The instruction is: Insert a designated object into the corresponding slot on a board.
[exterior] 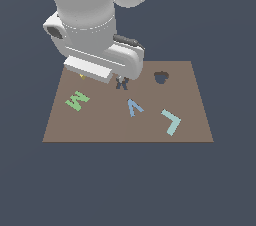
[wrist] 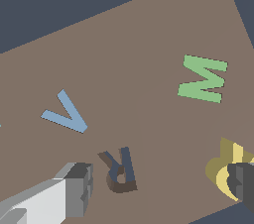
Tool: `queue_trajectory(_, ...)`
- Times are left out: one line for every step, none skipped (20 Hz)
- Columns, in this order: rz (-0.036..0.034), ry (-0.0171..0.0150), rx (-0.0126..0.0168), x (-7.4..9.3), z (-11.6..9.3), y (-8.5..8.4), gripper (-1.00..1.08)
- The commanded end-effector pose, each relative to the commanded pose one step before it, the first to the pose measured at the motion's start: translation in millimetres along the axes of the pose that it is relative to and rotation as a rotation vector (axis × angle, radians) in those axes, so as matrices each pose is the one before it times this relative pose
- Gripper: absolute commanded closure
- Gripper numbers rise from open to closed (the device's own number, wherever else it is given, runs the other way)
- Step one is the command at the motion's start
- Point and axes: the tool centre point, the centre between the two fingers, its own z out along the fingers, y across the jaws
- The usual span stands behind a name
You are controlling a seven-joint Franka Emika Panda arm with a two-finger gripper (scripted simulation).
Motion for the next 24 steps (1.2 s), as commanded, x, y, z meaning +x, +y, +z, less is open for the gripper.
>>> queue_trajectory(0.10913,0.00009,-0.00106,-1.89,12.92,21.85,-0.92)
queue_trajectory(0.04531,0.00013,-0.00017,-0.66,5.35,8.95,-0.92)
queue_trajectory(0.04324,0.00012,-0.00016,-0.64,5.11,8.54,-0.92)
queue_trajectory(0.04114,0.00010,-0.00014,-0.62,4.87,8.13,-0.92)
queue_trajectory(0.03904,0.00008,-0.00011,-0.61,4.63,7.71,-0.92)
queue_trajectory(0.03690,0.00005,-0.00008,-0.60,4.39,7.28,-0.92)
queue_trajectory(0.03473,0.00004,-0.00007,-0.58,4.14,6.86,-0.92)
queue_trajectory(0.03249,0.00004,-0.00008,-0.54,3.87,6.43,-0.92)
queue_trajectory(0.03027,0.00003,-0.00008,-0.51,3.61,5.99,-0.92)
queue_trajectory(0.02809,-0.00001,-0.00002,-0.52,3.38,5.54,-0.92)
queue_trajectory(0.02584,-0.00007,0.00005,-0.52,3.14,5.08,-0.92)
queue_trajectory(0.02358,-0.00011,0.00009,-0.52,2.89,4.62,-0.92)
queue_trajectory(0.02129,-0.00011,0.00009,-0.48,2.62,4.17,-0.92)
queue_trajectory(0.01885,-0.00010,0.00008,-0.42,2.32,3.69,-0.92)
queue_trajectory(0.01628,-0.00009,0.00006,-0.37,2.01,3.19,-0.92)
queue_trajectory(0.01367,-0.00008,0.00006,-0.31,1.69,2.68,-0.92)
queue_trajectory(0.01100,-0.00009,0.00007,-0.27,1.37,2.15,-0.92)
queue_trajectory(0.00833,-0.00010,0.00009,-0.23,1.05,1.62,-0.92)
queue_trajectory(0.00561,-0.00012,0.00012,-0.20,0.74,1.06,-0.92)
queue_trajectory(0.00288,-0.00015,0.00015,-0.17,0.42,0.51,-0.92)
queue_trajectory(0.00000,0.00000,0.00000,-0.20,0.09,-0.12,-0.92)
queue_trajectory(-0.00237,-0.00039,0.00042,-0.03,-0.21,-0.50,-0.92)
queue_trajectory(-0.00348,-0.00016,0.00018,-0.05,-0.35,-0.76,-0.92)
queue_trajectory(-0.00129,-0.00005,0.00006,-0.02,-0.13,-0.28,-0.92)
